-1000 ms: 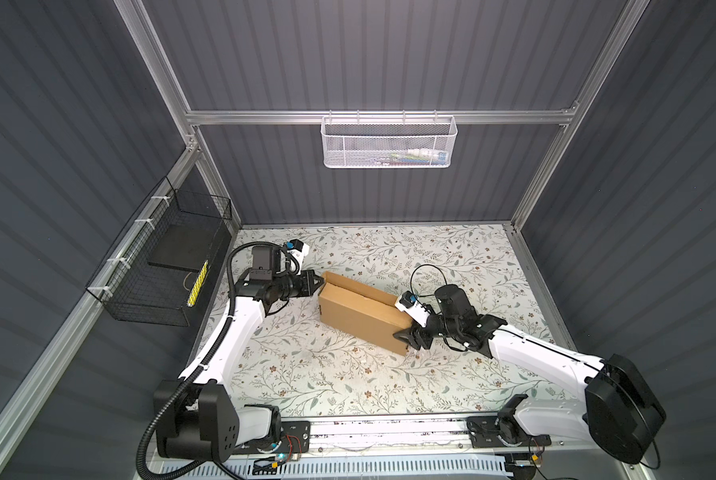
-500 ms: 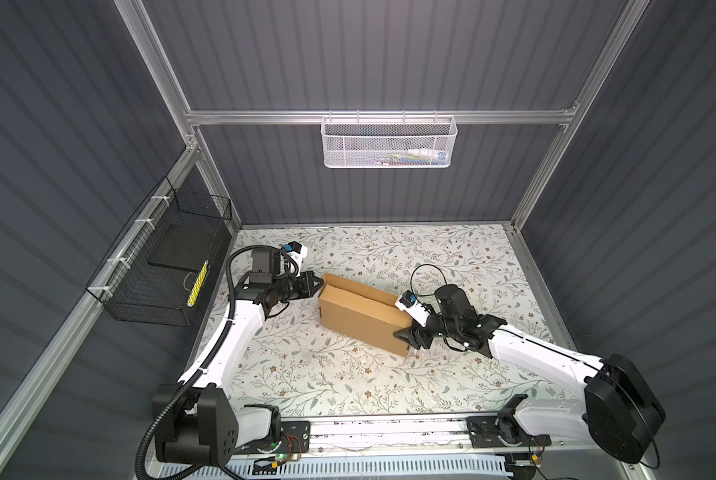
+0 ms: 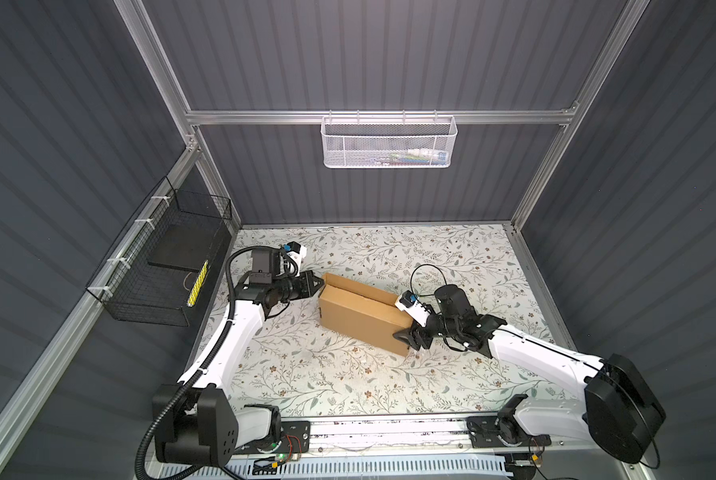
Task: Fold the paper box
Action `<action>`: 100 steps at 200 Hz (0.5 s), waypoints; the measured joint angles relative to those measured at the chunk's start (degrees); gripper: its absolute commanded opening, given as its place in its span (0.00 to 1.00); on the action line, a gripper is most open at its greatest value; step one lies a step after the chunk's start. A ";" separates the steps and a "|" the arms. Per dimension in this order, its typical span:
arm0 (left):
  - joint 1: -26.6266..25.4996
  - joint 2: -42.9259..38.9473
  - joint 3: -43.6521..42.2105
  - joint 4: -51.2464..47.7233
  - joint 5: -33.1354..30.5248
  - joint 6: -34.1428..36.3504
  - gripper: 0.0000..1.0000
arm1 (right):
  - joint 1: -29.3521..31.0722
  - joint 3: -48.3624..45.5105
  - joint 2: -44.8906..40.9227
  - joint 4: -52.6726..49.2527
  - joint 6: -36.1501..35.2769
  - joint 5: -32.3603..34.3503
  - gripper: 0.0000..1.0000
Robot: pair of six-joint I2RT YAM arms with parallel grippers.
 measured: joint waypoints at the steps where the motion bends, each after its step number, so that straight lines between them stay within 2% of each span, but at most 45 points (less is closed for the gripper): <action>1: 0.00 0.00 0.00 0.00 0.00 -0.04 0.10 | 0.00 0.00 0.00 0.00 0.00 0.00 0.69; 43: 0.00 -0.24 0.00 0.20 0.26 -2.12 0.18 | 0.24 0.00 0.00 0.00 0.00 0.26 0.64; 100: 0.00 -2.19 -1.20 1.09 0.66 -3.50 0.17 | 0.35 0.00 0.00 0.02 -0.02 0.48 0.61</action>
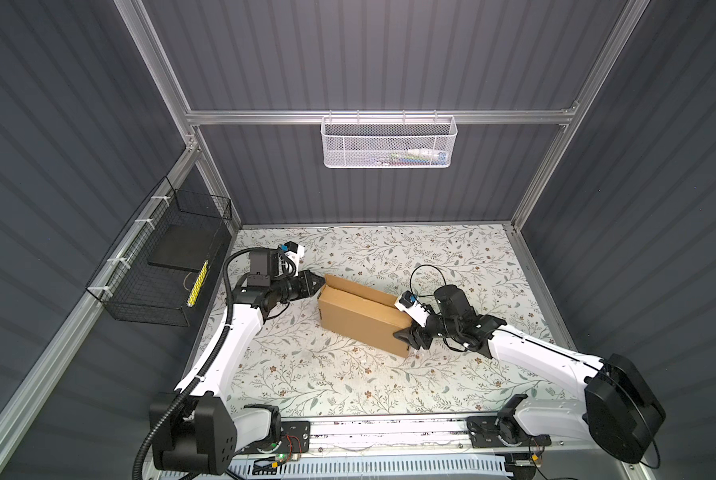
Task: Fold the paper box
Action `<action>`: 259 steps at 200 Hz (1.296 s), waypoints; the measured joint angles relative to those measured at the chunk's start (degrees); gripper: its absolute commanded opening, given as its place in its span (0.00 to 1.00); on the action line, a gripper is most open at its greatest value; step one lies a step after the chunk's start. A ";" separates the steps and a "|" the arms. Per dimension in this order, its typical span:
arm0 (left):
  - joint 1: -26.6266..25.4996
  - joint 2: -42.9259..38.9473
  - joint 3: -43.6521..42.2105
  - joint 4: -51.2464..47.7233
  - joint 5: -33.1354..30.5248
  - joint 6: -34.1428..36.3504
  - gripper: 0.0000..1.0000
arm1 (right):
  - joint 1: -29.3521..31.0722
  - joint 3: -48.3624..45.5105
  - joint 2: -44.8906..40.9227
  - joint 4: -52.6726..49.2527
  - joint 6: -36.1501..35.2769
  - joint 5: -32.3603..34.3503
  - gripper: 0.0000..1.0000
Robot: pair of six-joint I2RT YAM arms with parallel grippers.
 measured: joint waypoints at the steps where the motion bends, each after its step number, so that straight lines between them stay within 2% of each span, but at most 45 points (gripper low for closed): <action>1: 0.00 -0.02 -0.07 0.00 0.00 -0.02 0.17 | 0.00 0.00 0.00 0.00 0.00 -0.02 0.61; 96: 0.00 -2.10 -4.35 0.20 -2.58 -0.04 0.15 | 0.63 0.00 0.00 0.17 -0.37 0.15 0.54; 161: 0.00 -3.69 -4.11 0.50 -4.02 -0.44 0.21 | 0.90 -0.02 -0.48 -0.11 -1.20 0.66 0.53; 211: 0.00 -2.60 1.84 0.72 -5.16 0.04 0.35 | 0.96 -0.02 -0.55 -0.11 -1.33 0.92 0.52; 244: 0.00 2.21 6.91 2.93 -3.87 1.40 0.35 | 1.01 -0.02 -0.55 -0.09 -1.51 1.03 0.52; 259: 0.00 4.07 7.23 3.72 -2.89 1.57 0.30 | 1.01 -0.02 -0.55 -0.09 -1.53 1.03 0.51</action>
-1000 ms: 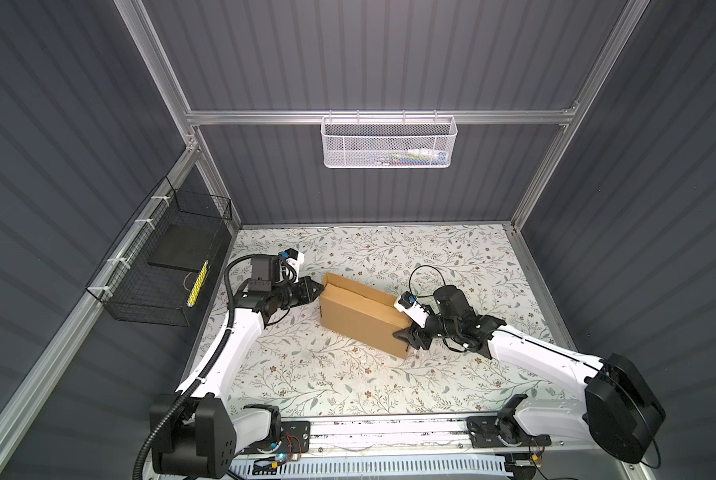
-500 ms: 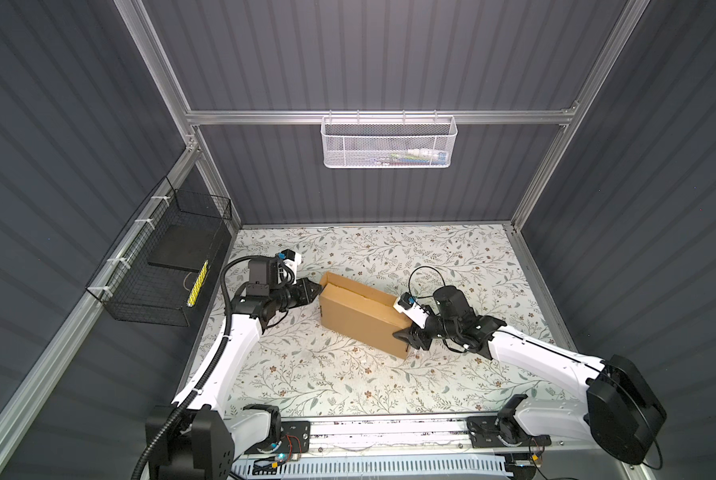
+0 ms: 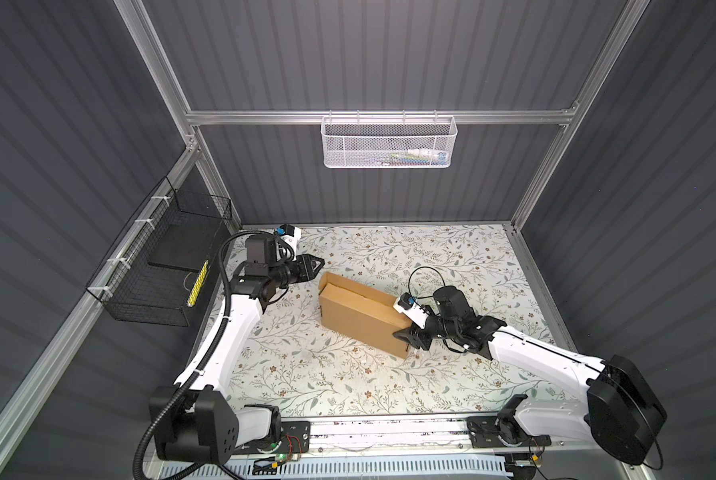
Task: Fold the paper box
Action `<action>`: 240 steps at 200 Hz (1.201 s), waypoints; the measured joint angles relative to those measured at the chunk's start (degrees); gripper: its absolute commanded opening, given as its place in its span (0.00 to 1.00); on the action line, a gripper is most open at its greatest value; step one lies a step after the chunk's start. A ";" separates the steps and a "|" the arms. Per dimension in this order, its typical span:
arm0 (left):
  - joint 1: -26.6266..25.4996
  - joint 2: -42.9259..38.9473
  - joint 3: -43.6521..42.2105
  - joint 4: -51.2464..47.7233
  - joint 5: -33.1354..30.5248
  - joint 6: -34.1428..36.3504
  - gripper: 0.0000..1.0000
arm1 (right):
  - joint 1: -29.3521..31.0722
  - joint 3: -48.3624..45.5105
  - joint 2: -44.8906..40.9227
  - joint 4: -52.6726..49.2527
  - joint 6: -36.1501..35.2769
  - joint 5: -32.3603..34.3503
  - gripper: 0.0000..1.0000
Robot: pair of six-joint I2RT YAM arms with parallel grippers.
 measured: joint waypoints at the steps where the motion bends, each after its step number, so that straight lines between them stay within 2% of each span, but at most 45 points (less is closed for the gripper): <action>1: -0.02 0.13 0.00 0.00 0.11 0.07 0.30 | 0.00 0.00 0.00 0.00 0.00 0.00 0.51; 58: 0.00 1.44 -0.92 2.12 2.05 -0.09 0.23 | 0.00 0.00 0.00 0.00 -0.17 0.02 0.50; 129: -0.02 0.55 -5.18 2.34 1.99 0.02 0.24 | 0.07 0.00 0.00 0.00 -0.17 0.04 0.49; 188: -0.02 -0.24 -6.14 2.45 2.01 0.02 0.17 | 0.11 0.00 0.00 0.00 -0.17 0.13 0.48; 240: -0.39 -1.40 -8.15 2.73 2.03 -0.02 0.17 | 0.11 0.00 0.02 0.00 -0.17 0.13 0.48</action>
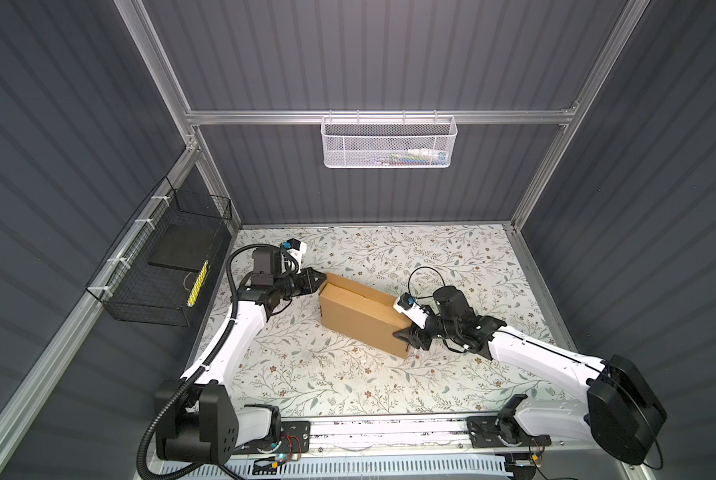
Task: Fold the paper box
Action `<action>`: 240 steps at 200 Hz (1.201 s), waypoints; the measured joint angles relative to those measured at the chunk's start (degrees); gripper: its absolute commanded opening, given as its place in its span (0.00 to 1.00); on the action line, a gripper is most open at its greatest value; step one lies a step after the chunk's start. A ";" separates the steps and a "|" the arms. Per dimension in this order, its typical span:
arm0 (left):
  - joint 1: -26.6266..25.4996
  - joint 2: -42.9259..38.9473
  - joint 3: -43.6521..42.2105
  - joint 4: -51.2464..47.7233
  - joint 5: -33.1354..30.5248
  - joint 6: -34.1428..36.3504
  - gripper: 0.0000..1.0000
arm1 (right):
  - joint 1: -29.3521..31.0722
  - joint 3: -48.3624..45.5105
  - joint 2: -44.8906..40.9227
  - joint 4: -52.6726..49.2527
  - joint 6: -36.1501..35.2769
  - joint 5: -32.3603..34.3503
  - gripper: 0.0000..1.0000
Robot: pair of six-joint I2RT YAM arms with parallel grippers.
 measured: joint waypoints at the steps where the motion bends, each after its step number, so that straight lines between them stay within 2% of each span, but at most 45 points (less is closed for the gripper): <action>1: 0.00 -0.02 -0.02 0.02 0.00 0.00 0.17 | 0.00 0.00 0.00 0.00 0.00 0.00 0.48; 93: -0.37 -1.79 -2.51 0.66 -1.29 -0.20 0.08 | 0.00 0.00 0.11 0.07 0.00 -0.04 0.49; 129: -0.48 -2.54 -3.82 2.43 -1.77 -0.17 0.07 | 0.02 0.00 0.09 0.04 0.42 -0.02 0.59; 240: -1.05 -4.79 -5.97 3.93 -3.72 -0.22 0.05 | 0.00 -0.09 -3.69 0.52 1.53 0.50 0.71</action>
